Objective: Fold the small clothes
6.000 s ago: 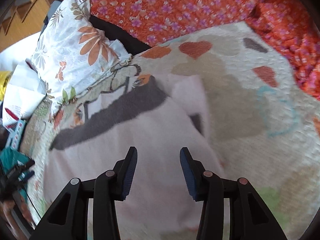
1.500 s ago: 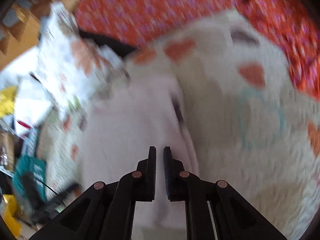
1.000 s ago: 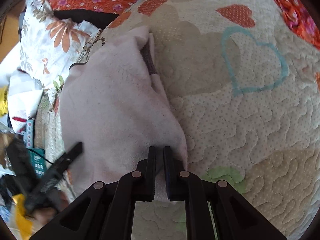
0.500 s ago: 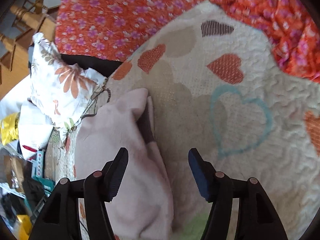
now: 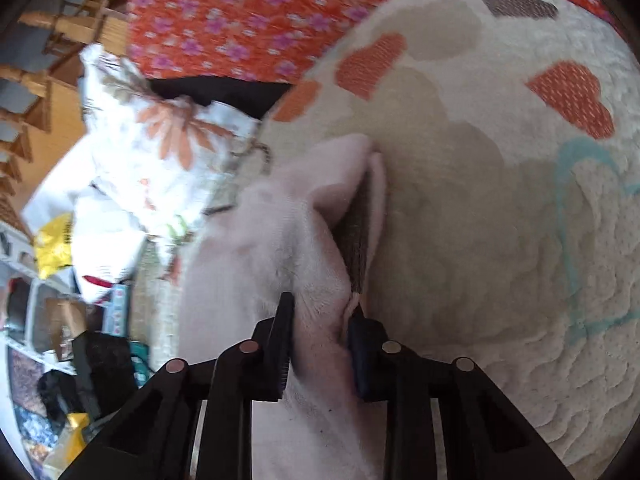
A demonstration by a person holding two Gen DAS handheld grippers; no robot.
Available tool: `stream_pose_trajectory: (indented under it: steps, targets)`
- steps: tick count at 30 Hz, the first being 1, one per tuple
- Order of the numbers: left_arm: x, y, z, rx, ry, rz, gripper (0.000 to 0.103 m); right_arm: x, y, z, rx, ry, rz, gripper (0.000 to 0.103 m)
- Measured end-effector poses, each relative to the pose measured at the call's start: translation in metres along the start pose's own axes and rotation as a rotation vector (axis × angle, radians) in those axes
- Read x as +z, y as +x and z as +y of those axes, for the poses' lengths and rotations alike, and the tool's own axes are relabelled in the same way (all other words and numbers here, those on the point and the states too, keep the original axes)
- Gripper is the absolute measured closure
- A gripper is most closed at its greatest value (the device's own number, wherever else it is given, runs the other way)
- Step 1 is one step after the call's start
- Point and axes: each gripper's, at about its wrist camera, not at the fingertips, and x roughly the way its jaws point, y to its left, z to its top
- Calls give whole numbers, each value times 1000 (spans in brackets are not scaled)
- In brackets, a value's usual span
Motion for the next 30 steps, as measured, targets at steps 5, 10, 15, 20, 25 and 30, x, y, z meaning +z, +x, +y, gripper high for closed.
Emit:
stream_pose_trajectory:
  steps: [5, 10, 15, 20, 25, 30]
  targets:
    - [-1, -16, 8, 111, 0, -33, 58, -3, 3, 12, -52, -41, 14, 72]
    - [-16, -22, 4, 229, 46, -68, 47, -1, -10, 9, -183, -73, -26, 64]
    - [-37, -71, -27, 322, 151, -270, 34, 0, -60, 33, -278, -172, -268, 64]
    - [-70, -132, -67, 519, 275, -605, 11, -14, -65, 67, -100, -282, -251, 65]
    - [-111, -199, -93, 649, 311, -950, 0, -30, -36, 82, -53, -377, -95, 65]
    - [-122, -235, -109, 667, 299, -943, 0, -41, -5, 55, -269, -348, 18, 66]
